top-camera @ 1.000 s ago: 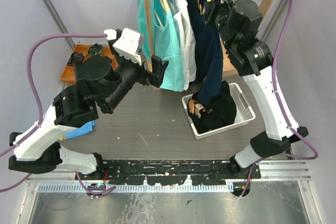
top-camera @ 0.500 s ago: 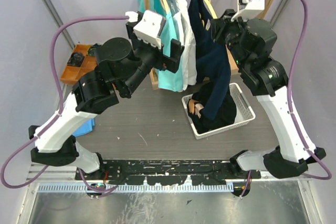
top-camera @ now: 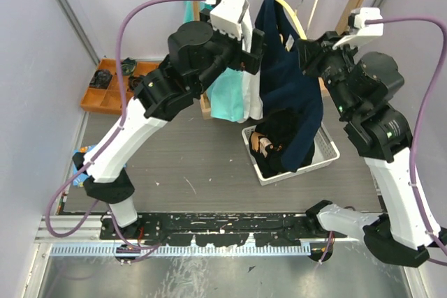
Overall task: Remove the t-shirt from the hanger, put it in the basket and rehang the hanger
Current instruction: Pick up the hanger from the clothesline.
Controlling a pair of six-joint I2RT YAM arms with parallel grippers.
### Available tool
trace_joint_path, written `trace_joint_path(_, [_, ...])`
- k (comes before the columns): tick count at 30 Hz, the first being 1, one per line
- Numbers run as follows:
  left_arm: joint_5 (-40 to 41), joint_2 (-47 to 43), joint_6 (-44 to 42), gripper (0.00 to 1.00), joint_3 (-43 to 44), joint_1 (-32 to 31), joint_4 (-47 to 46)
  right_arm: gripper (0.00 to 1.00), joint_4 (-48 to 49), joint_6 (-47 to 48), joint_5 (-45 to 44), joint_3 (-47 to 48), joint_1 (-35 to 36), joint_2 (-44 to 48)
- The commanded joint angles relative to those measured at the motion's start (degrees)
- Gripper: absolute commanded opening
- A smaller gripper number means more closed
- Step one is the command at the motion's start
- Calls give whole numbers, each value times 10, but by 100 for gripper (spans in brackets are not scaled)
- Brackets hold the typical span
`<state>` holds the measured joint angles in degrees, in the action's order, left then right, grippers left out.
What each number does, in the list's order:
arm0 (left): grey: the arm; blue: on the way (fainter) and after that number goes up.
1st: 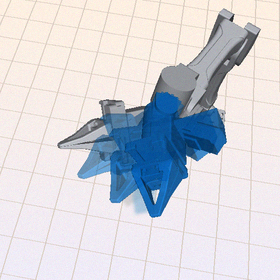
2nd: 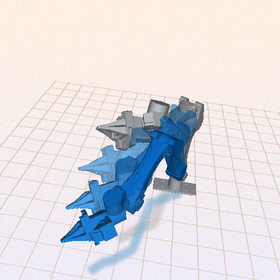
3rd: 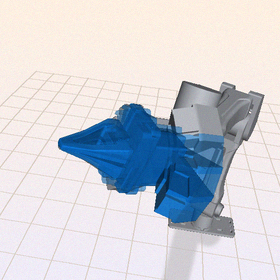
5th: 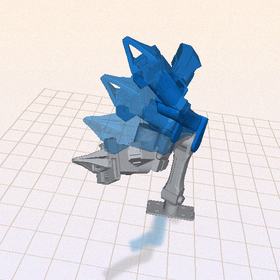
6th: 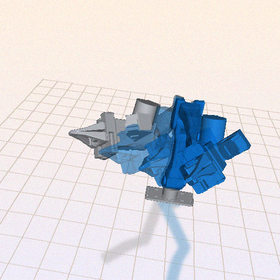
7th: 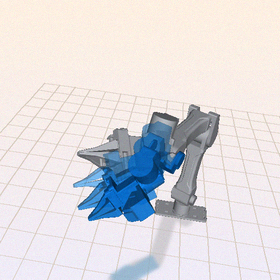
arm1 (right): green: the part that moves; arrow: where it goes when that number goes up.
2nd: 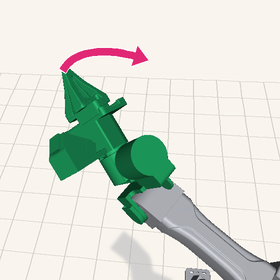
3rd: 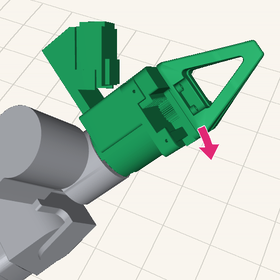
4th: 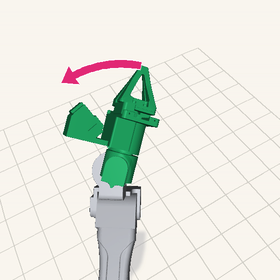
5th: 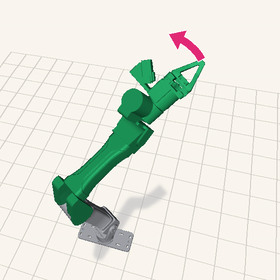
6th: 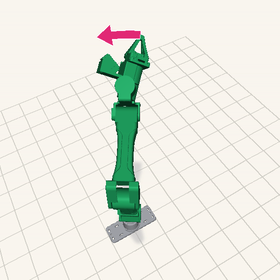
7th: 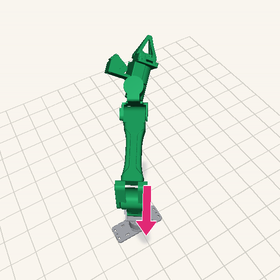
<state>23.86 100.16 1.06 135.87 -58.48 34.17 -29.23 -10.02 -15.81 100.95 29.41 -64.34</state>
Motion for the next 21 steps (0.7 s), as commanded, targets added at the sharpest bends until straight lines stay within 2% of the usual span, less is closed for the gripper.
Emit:
trace_joint_path(1, [-66, 41, 22, 98, 51, 17, -10, 1, 63, -9, 16, -2, 0, 47])
trace_joint_path(8, [-101, 78, 33, 99, 69, 29, -65, 1, 61, -10, 27, -23, 0, 82])
trace_joint_path(15, [-101, 107, 33, 100, 82, 38, -109, 1, 59, -13, 49, -42, 1, 113])
trace_joint_path(21, [-93, 126, 35, 95, 78, 40, -140, 1, 58, -11, 57, -52, 0, 133])
